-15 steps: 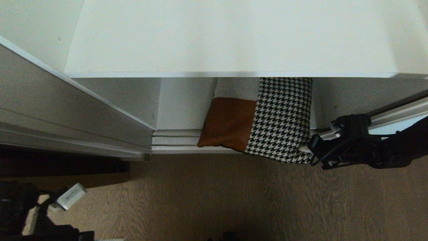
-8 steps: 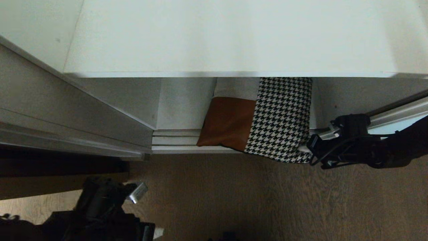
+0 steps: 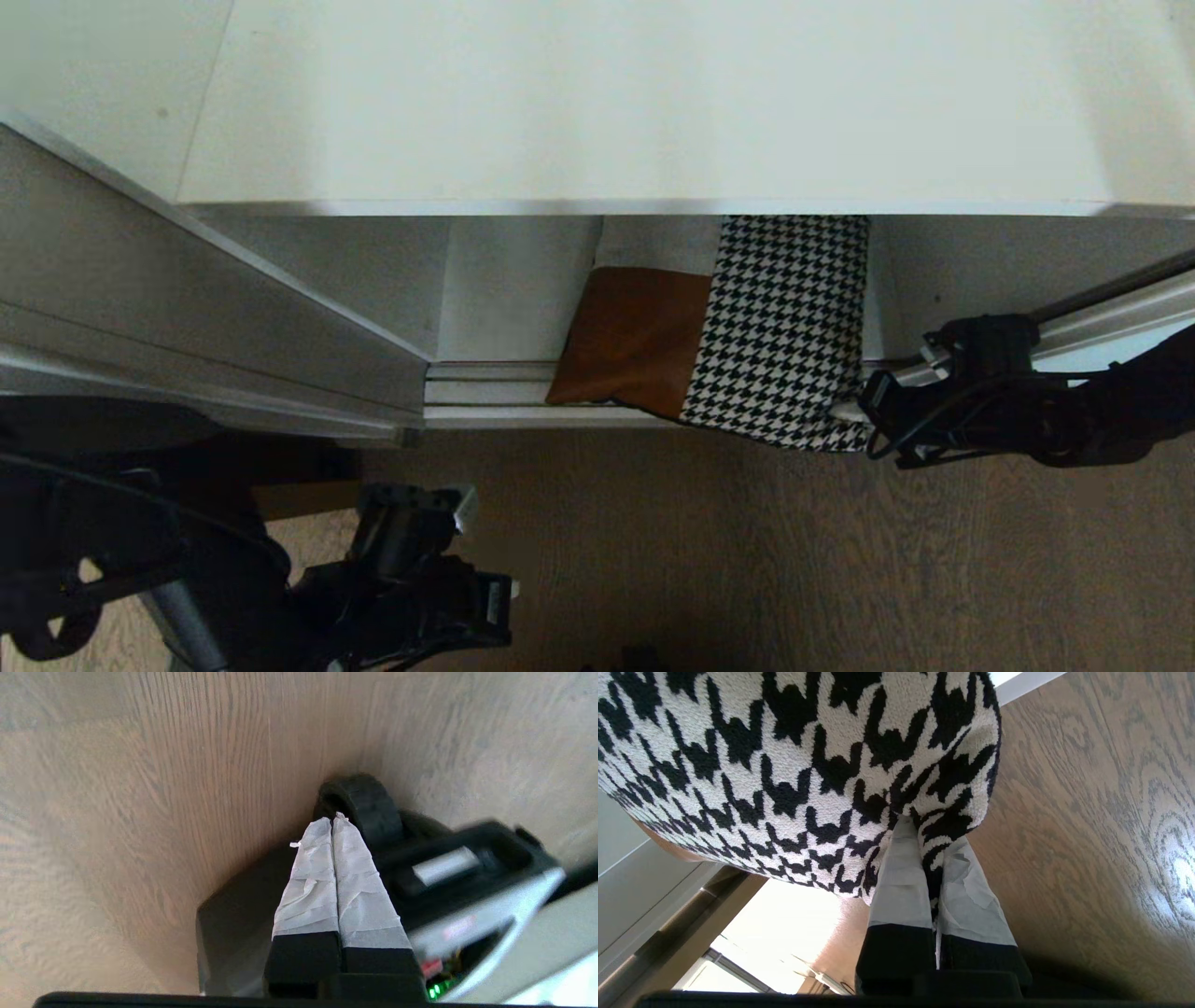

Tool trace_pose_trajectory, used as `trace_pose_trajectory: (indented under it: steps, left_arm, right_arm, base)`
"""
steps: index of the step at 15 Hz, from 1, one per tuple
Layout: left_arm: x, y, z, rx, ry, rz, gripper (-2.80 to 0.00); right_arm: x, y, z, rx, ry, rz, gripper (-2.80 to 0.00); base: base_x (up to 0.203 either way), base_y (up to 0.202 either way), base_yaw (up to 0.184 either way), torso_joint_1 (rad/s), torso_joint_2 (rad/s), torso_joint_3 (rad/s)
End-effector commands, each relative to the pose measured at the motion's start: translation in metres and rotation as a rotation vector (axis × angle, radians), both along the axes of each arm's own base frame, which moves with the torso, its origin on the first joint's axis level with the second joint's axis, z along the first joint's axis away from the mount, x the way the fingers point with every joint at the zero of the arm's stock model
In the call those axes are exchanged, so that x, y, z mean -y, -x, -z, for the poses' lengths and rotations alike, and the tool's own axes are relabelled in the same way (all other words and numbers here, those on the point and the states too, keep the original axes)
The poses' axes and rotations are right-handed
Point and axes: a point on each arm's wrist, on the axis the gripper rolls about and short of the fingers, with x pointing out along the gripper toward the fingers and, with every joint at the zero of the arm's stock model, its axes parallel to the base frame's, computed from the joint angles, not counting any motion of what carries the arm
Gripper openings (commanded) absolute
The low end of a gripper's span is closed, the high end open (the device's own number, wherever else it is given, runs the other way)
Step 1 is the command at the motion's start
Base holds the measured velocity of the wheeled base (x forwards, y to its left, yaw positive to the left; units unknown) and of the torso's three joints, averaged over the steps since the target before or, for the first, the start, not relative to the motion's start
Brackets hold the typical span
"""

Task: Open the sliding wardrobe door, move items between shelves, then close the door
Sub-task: Place the pillow on the higher shelf

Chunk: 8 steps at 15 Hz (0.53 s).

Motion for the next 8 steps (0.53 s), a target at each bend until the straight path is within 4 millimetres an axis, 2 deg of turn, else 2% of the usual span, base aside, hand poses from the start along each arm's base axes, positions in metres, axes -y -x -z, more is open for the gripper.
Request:
trace_pose_trajectory:
  steps: [1,8]
  left_arm:
    - [0.003,-0.017,0.012,-0.006,0.001,-0.016,-2.8]
    - [-0.007,-0.066,0.012,0.076,0.032,-0.103,-2.8]
  right_arm:
    - [0.002,0.0,-0.001,-0.002,-0.004,0.004,-2.8]
    - [0.011,0.003,-0.01,0.016,-0.022,-0.001,-2.8]
  base:
    - [0.0,0.0,0.0,0.0,0.0,0.0]
    - [0.0,0.0,0.0,0.0,0.0,0.0]
